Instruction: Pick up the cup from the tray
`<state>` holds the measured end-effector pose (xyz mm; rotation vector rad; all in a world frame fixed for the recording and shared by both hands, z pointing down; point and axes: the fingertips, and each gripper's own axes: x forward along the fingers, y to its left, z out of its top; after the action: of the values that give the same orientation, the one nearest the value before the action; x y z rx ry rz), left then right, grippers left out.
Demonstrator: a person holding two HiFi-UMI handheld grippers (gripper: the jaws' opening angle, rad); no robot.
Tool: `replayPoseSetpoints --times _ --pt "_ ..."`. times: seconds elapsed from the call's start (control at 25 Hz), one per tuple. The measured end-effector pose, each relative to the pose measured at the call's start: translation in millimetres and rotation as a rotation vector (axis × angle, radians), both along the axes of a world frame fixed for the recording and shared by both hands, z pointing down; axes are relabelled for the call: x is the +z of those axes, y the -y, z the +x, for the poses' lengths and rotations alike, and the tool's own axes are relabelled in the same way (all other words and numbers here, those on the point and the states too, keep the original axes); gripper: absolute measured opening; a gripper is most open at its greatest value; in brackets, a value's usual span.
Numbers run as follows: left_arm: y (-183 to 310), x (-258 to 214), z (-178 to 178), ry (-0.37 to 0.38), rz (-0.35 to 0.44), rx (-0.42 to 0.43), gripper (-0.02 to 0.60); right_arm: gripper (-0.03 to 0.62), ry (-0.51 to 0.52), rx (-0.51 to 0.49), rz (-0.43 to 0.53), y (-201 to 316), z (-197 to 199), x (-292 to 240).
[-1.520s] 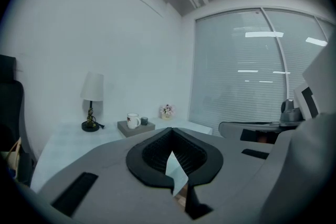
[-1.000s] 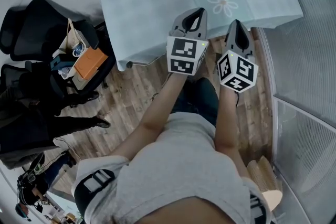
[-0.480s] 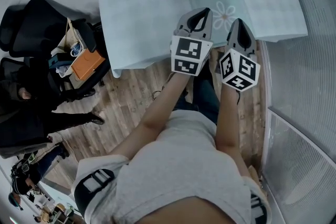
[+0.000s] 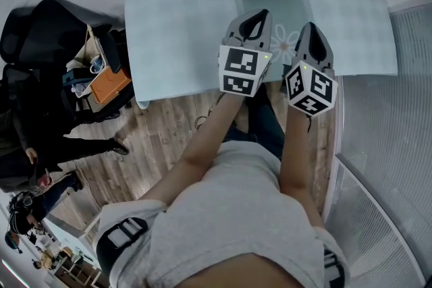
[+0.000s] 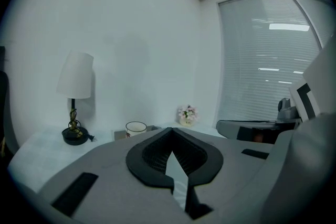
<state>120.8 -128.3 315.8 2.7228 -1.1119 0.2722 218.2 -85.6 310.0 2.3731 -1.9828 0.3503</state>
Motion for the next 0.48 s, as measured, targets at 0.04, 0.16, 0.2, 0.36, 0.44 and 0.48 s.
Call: replayPoseSetpoints --times 0.04,0.16,0.2,0.36,0.44,0.48 --pt "7 1 5 0.001 -0.004 -0.007 0.006 0.008 0.002 -0.009 -0.003 8 5 2" --pt "28 1 21 0.000 -0.007 -0.026 0.006 0.008 0.001 -0.028 -0.010 33 20 5" --pt "35 1 27 0.000 -0.006 -0.031 0.006 0.008 -0.002 -0.034 -0.013 41 25 5" --pt "62 7 44 0.007 -0.015 -0.059 0.006 0.008 0.000 -0.060 -0.028 72 44 13" --pt "75 12 52 0.013 -0.022 -0.072 0.006 0.008 0.001 -0.071 -0.036 86 52 17" --pt "80 14 56 0.017 -0.025 -0.079 0.006 0.008 0.000 -0.077 -0.041 93 56 19"
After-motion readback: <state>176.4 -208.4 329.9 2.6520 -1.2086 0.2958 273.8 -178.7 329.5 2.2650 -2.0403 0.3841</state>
